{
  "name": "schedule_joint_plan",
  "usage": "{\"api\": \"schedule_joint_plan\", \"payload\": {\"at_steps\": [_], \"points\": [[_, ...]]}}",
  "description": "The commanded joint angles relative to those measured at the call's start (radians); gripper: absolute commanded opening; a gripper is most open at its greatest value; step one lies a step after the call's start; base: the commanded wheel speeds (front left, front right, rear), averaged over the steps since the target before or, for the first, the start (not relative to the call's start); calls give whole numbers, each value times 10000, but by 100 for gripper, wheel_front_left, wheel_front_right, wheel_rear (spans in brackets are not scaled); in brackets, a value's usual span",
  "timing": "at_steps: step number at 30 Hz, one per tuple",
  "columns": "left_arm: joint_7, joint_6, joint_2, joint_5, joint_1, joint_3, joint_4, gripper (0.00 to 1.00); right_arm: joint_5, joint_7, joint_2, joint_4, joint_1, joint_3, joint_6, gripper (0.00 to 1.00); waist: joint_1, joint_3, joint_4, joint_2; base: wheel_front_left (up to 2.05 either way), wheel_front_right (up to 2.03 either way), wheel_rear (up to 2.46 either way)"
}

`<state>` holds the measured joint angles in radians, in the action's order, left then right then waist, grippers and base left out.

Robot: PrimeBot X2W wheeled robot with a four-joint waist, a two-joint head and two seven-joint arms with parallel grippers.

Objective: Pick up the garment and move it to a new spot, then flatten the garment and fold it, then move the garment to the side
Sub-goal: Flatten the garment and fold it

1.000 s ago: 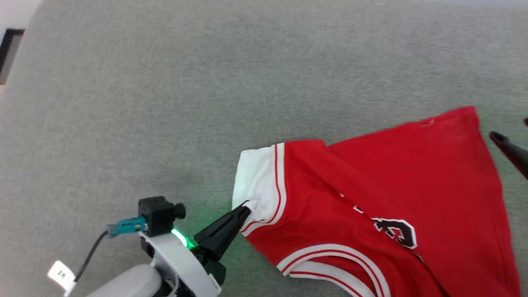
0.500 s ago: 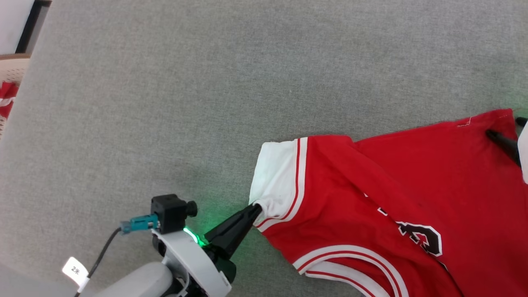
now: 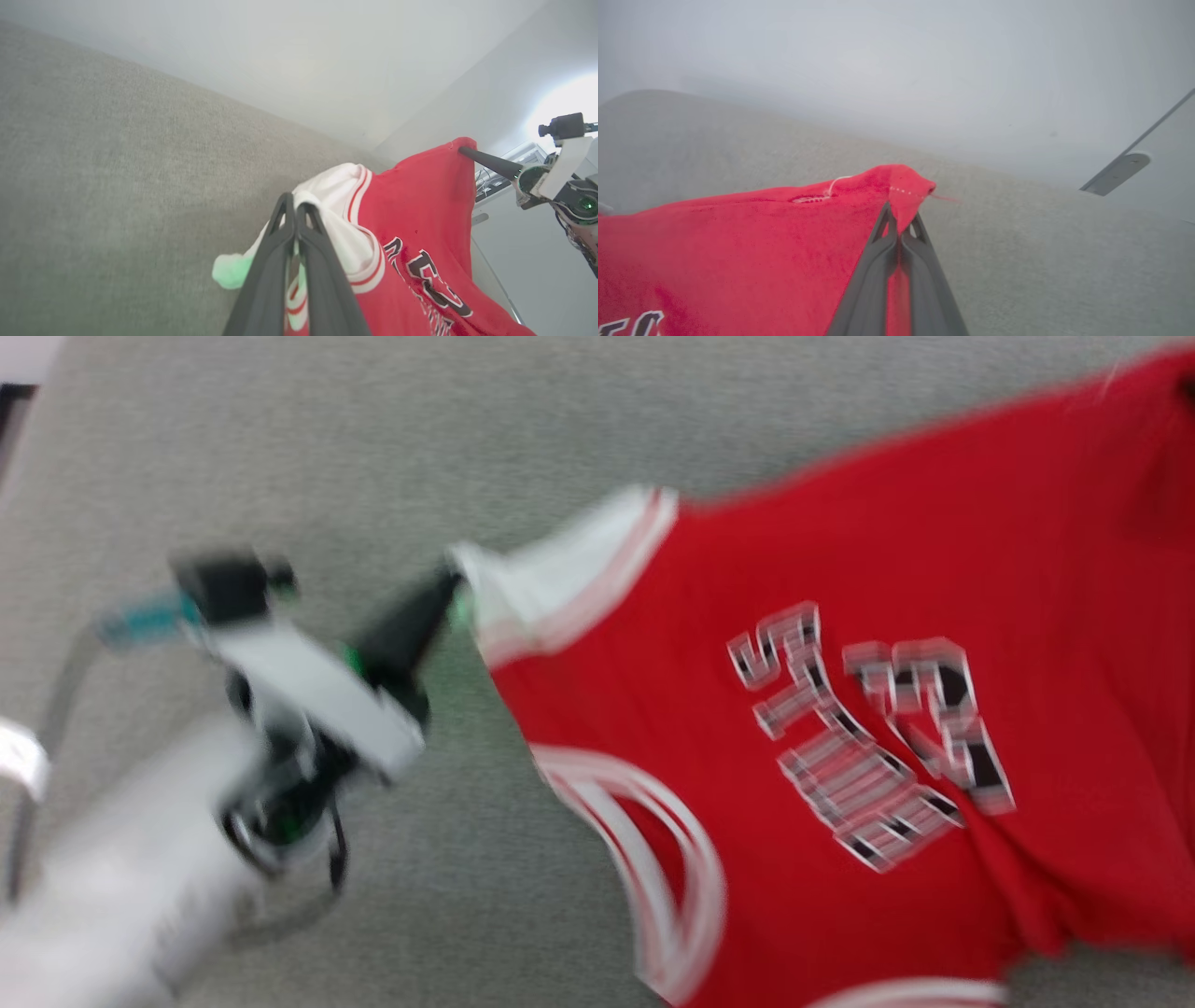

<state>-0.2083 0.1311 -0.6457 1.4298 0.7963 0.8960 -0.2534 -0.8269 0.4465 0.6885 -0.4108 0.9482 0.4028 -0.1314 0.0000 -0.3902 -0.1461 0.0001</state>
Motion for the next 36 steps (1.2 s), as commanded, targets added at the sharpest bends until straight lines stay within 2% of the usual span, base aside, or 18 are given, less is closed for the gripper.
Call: {"api": "schedule_joint_plan", "payload": {"at_steps": [1, 4, 6, 13, 16, 18, 22, 27, 29, 32, 36], "points": [[162, -21, 4, 202, 443, -155, -96, 0, 181, -205, -148, -212, 444, -129, 14, 0, 0, -156, 331, -1, 0, 0, 0], [473, -21, 7, 565, 1833, -704, -766, 0, 721, -786, -692, -1075, 1708, -379, 15, 0, 0, -444, 593, -1, 0, 0, 0], [420, -23, 209, 494, 3445, -1242, -1866, 0, 1367, -1574, -1108, -1864, 3129, -808, 15, 0, 0, -804, 819, -1, 0, 0, 0], [-276, -51, 1042, -19, 7325, -2373, -4363, 0, 2687, -3344, -1872, -3493, 5880, -1871, 20, 0, 0, -1408, 1075, -1, 0, 0, 0], [-514, -35, 1331, -84, 8525, -3044, -4759, 0, 3069, -4137, -2115, -3928, 6624, -2212, 26, 0, 0, -1508, 1154, -1, 0, 0, 0], [-567, -33, 1442, 10, 8765, -3453, -4672, 0, 3183, -4497, -2278, -4161, 6819, -2284, 28, 0, 0, -1493, 1180, -1, 0, 0, 0], [-573, -31, 1317, -100, 8017, -3376, -4053, 0, 3128, -4676, -2377, -4602, 6585, -2030, 26, 0, 0, -1376, 1161, -1, 0, 0, 0], [-580, -22, 1027, 413, 5413, -3147, -2152, 0, 2223, -4297, -2182, -4389, 5032, -1202, 22, 0, 0, -1284, 1018, -1, 0, 0, 0], [-565, -20, 977, 478, 4248, -3057, -1132, 0, 1639, -3991, -1980, -3905, 4076, -800, 19, 0, 0, -1220, 954, -1, 0, 0, 0], [-551, -19, 572, 256, 2433, -2792, 274, 0, 615, -3380, -1547, -2854, 2506, -424, 17, 0, 0, -1044, 951, -1, 0, 0, 0], [-554, -19, 64, 93, 249, -2457, 1752, 0, -675, -2632, -773, -1191, 228, -364, 16, 0, 0, -738, 978, -1, 0, 0, 0]]}}
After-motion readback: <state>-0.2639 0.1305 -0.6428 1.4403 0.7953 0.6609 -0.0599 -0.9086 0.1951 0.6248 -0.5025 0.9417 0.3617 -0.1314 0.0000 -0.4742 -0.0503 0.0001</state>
